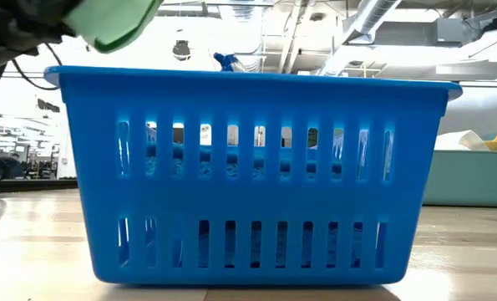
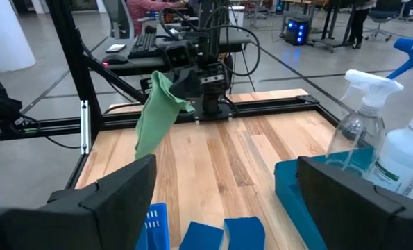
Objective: Pick & Place Kitchen Items
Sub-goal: Put the green microfiber towel into the green bin
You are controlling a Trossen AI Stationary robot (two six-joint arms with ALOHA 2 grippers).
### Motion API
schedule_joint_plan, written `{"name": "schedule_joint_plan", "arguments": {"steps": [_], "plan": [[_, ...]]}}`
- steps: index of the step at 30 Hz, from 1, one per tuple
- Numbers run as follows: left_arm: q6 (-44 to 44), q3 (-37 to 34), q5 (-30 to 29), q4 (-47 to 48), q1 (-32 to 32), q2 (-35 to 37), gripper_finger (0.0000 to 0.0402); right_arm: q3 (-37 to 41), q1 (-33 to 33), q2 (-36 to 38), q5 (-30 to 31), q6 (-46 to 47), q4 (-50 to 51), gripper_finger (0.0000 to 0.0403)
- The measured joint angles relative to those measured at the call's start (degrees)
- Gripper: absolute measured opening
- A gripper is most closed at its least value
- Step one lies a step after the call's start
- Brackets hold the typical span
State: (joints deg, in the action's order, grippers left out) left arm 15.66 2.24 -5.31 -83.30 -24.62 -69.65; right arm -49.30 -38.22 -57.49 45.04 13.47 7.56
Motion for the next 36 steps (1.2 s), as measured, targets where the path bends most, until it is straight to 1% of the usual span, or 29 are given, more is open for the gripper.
{"name": "schedule_joint_plan", "arguments": {"steps": [3, 9, 12, 15, 21, 23, 26, 29, 31, 33, 36], "plan": [[-0.06, 4.18, 3.34, 5.94, 3.57, 0.0, 0.0, -0.02, 0.0, 0.0, -0.02, -1.03, -0.86, 0.0336], [0.03, 16.74, 12.92, 25.34, 10.07, -0.04, 0.0, 0.0, -0.04, 0.0, -0.03, -1.49, -0.97, 0.0336], [0.42, 20.94, 17.46, 28.93, 11.97, -0.07, 0.0, -0.02, -0.39, 0.0, -0.04, -1.49, -0.88, 0.0336], [0.48, 23.53, 19.05, 29.07, 13.12, -0.04, 0.0, -0.02, -0.42, 0.0, -0.09, -1.53, -0.75, 0.0336], [0.4, 25.25, 19.15, 30.69, 14.12, -0.09, 0.0, 0.0, -0.42, 0.0, -0.08, -2.38, -0.79, 0.0336], [-0.88, 26.13, 18.98, 31.81, 14.12, -0.09, 0.0, 0.0, -0.42, 0.0, -0.08, -3.29, -1.25, 0.0336], [-5.41, 28.9, 16.1, 35.06, 14.1, -0.09, 0.0, 0.0, -0.42, 0.0, -0.11, -4.77, -3.22, 0.0336], [-6.42, 31.23, 14.76, 38.71, 14.1, -0.13, 0.0, 0.0, -0.41, 0.0, -0.1, -5.81, -4.11, 0.0336], [-6.81, 32.33, 14.23, 38.51, 14.1, -0.36, 0.0, 0.0, -0.39, 0.0, -0.09, -5.99, -4.15, 0.0336], [-7.27, 32.63, 10.92, 38.75, 14.08, -0.59, 0.0, 0.0, -0.39, -0.01, -0.09, -6.08, -4.18, 0.0336], [-8.74, 32.61, 3.8, 39.12, 14.07, -1.53, 0.0, -0.01, -0.39, -1.5, -0.06, -7.35, -4.73, 0.0336]]}}
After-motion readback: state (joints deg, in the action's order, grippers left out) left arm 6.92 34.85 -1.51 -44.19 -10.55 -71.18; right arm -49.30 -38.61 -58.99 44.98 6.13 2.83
